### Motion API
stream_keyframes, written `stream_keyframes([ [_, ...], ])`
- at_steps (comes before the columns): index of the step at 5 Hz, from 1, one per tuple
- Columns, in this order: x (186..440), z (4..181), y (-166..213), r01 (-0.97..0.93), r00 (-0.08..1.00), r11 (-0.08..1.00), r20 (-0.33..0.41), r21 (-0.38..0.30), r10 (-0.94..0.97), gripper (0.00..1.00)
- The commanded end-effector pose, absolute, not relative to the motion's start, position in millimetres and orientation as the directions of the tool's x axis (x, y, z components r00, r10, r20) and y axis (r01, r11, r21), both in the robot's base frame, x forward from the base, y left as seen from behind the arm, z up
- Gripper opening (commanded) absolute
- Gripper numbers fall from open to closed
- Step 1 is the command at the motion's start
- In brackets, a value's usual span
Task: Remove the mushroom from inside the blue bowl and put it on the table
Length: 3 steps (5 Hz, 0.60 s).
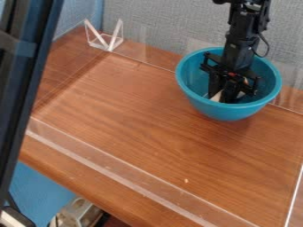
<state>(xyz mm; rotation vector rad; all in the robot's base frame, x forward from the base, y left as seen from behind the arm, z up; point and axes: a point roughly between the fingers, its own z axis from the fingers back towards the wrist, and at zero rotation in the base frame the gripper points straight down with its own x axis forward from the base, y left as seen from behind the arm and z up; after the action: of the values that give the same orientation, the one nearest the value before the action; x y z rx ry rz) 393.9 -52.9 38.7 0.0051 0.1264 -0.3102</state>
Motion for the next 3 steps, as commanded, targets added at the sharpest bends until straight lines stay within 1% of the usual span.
stream_keyframes([
  [1, 404.2, 53.6, -46.6, 0.289, 0.955, 0.957, -0.068, -0.01, -0.289, 0.0],
  [3, 405.0, 49.2, -43.8, 0.282, 0.957, 0.959, -0.072, -0.021, -0.283, 0.0],
])
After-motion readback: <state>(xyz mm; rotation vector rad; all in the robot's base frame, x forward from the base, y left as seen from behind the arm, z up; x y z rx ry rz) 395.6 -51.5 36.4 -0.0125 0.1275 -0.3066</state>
